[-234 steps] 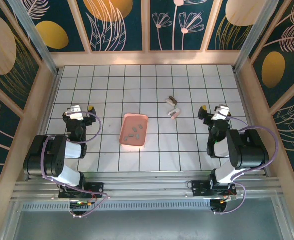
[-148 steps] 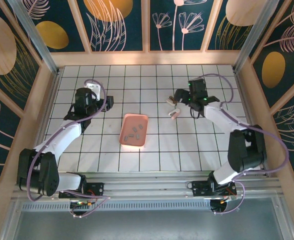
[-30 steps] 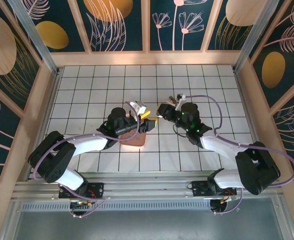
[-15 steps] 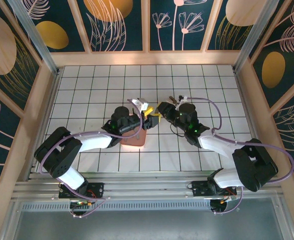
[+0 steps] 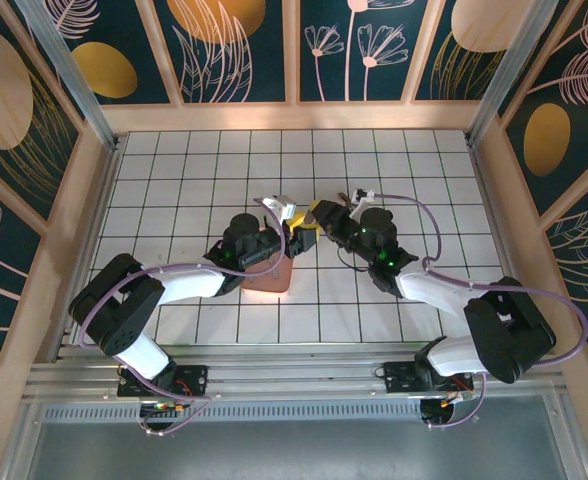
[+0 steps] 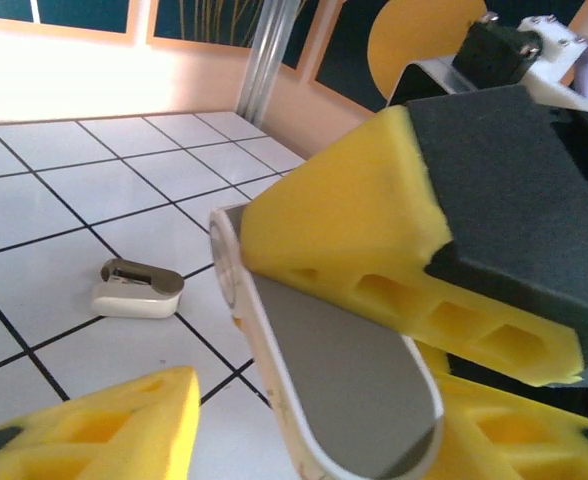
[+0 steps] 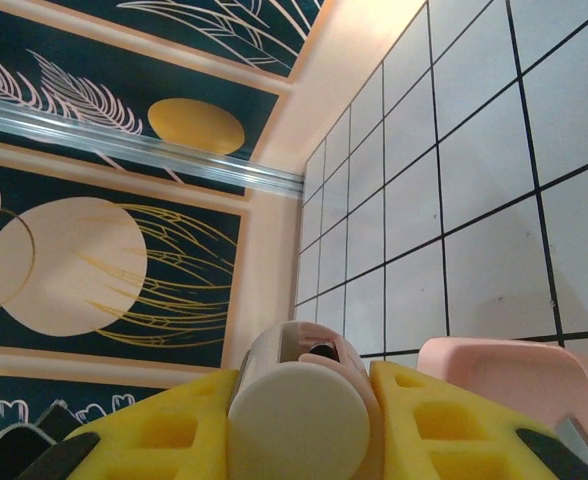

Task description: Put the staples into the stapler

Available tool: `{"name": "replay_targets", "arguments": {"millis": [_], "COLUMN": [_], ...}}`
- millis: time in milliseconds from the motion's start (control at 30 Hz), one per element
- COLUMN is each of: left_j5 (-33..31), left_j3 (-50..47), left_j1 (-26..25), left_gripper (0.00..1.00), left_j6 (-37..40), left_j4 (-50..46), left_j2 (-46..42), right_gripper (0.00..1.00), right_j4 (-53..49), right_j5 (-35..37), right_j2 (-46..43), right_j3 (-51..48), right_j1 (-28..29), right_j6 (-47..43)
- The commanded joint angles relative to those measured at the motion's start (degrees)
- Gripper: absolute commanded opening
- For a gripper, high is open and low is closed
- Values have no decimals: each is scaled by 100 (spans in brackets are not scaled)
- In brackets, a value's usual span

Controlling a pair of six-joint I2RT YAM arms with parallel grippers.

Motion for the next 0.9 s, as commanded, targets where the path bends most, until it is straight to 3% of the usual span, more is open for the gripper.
{"name": "replay_targets", "arguments": {"millis": [0,200,600,767,867], "left_j5": [-396,-467,-302,-279,-232], "left_j3": [117,118,170,183,229], "left_j1": [-12,-9,-9,-9,-3], "left_gripper": [48,30,8,0,0], "left_j6": [-25,104,732,907,1139], "left_j4": [263,134,-405,-565,-886], "left_j2": [-72,-198,-422,-522,-625], "right_gripper": [27,27,30,39,48], "right_j4": [343,297,452,442,339], "right_j5": [-283,-382,-507,-570,-549], "right_j2": [-69,-80,18,-16,-127], "right_j3": [-132,-150,-193,-206,-254], "right_j1": [33,29,10,-27,-97], "right_j6": [169,185,196,55,-226]}}
